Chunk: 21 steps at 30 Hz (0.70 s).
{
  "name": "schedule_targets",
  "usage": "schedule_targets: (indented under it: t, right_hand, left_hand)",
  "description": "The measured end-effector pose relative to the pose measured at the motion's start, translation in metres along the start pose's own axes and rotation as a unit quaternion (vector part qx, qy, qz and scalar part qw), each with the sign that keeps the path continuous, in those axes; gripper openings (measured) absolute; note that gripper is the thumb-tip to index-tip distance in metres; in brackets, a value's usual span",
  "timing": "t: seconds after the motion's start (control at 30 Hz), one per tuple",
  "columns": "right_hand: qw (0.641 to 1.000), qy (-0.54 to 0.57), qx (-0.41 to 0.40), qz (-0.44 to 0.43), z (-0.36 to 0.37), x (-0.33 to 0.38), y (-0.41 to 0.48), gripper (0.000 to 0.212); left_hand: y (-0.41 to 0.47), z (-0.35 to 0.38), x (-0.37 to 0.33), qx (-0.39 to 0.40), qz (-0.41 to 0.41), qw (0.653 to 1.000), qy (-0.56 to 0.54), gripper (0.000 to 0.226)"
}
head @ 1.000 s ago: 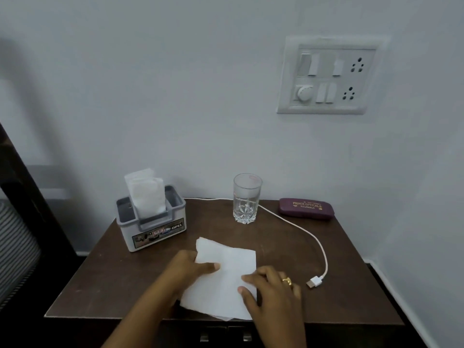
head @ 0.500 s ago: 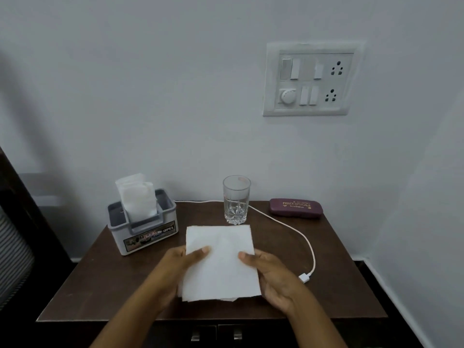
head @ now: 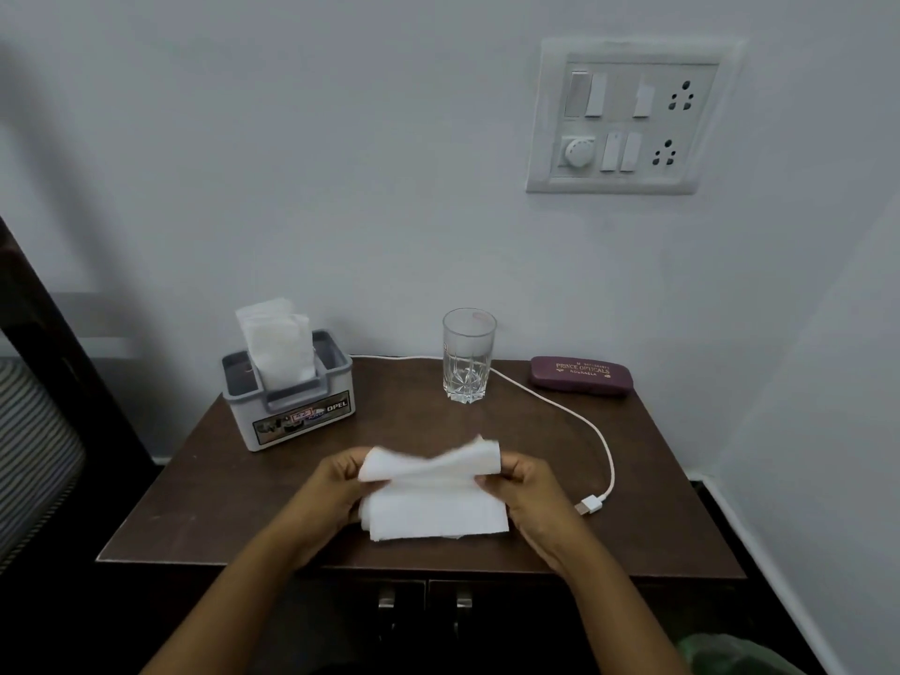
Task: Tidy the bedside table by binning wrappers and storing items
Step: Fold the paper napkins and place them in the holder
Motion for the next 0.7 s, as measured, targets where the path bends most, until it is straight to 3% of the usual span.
schedule_targets:
  t: [0.1, 0.33, 0.5, 0.6, 0.7]
  right_hand:
    - [0.998, -0.038, -0.027, -0.034, 0.001, 0.0, -0.002, 0.053]
    - [0.989, -0.092, -0.057, -0.096, -0.001, 0.004, -0.007, 0.043]
    - [0.984, -0.118, -0.071, -0.109, -0.005, 0.003, -0.007, 0.05]
    - [0.982, -0.129, -0.065, -0.119, -0.004, 0.002, -0.006, 0.047]
    - [0.983, -0.128, -0.053, -0.12, -0.001, 0.005, -0.008, 0.042]
  left_hand:
    - [-0.005, -0.001, -0.004, -0.01, 0.024, 1.0, 0.001, 0.037]
    - [-0.006, -0.001, -0.002, -0.002, 0.055, 0.996, -0.073, 0.033]
    - [-0.001, -0.002, -0.003, -0.022, 0.016, 0.991, -0.127, 0.028]
    - [0.003, -0.001, 0.001, -0.021, -0.007, 0.998, -0.064, 0.034]
    - [0.006, 0.006, 0.0, -0.016, 0.034, 0.997, 0.062, 0.029]
Point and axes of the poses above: each hand's wrist, its own y-axis towards the middle knuckle, its own z-axis out of the palm, x = y × z, the point moved 6 cm from there along y, towards the middle knuckle, and after that the axes turned 5 degrees about -x, right-handed, at the moved point
